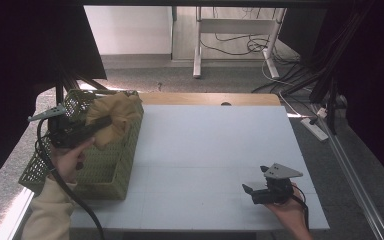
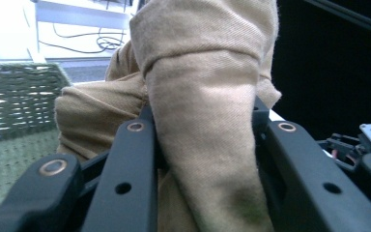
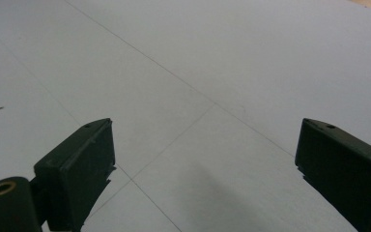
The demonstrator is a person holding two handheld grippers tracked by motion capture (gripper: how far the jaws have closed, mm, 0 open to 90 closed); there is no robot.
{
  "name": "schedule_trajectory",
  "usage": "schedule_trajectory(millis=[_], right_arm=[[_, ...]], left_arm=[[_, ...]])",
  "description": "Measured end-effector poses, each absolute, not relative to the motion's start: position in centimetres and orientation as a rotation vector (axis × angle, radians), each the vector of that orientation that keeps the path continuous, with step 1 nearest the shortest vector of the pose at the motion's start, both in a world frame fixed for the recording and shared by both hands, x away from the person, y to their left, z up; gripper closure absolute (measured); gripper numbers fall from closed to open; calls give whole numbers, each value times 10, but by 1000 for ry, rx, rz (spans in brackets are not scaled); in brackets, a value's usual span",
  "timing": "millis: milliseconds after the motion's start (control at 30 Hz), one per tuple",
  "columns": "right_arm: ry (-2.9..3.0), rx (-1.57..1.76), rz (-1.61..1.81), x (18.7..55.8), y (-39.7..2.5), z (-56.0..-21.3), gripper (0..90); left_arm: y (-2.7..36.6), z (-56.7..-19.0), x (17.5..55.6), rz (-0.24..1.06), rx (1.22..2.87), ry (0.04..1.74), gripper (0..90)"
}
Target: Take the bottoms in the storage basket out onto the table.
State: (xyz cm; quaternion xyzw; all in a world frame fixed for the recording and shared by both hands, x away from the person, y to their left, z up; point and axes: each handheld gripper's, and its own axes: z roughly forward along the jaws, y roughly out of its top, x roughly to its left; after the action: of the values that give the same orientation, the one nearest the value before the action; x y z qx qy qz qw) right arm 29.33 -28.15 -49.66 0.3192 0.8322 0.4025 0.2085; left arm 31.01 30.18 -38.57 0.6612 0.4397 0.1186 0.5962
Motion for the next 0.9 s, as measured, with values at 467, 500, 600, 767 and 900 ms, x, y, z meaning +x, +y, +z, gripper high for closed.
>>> schedule_trajectory(millis=[467,500,600,767,900], right_arm=[[2321,889,1112,294,-282,-497,67],[2320,890,1112,294,-282,-497,67],[2321,892,1112,294,-282,-497,67],[2321,892,1111,294,-282,-497,67],[2326,892,1103,294,-281,-498,67]], left_arm=[[281,-383,311,237,1560,962,677],[280,-383,311,235,1563,959,677],[276,-382,310,234,1570,950,676],[269,-380,311,230,1577,932,676],[262,-380,314,221,1586,921,676]])
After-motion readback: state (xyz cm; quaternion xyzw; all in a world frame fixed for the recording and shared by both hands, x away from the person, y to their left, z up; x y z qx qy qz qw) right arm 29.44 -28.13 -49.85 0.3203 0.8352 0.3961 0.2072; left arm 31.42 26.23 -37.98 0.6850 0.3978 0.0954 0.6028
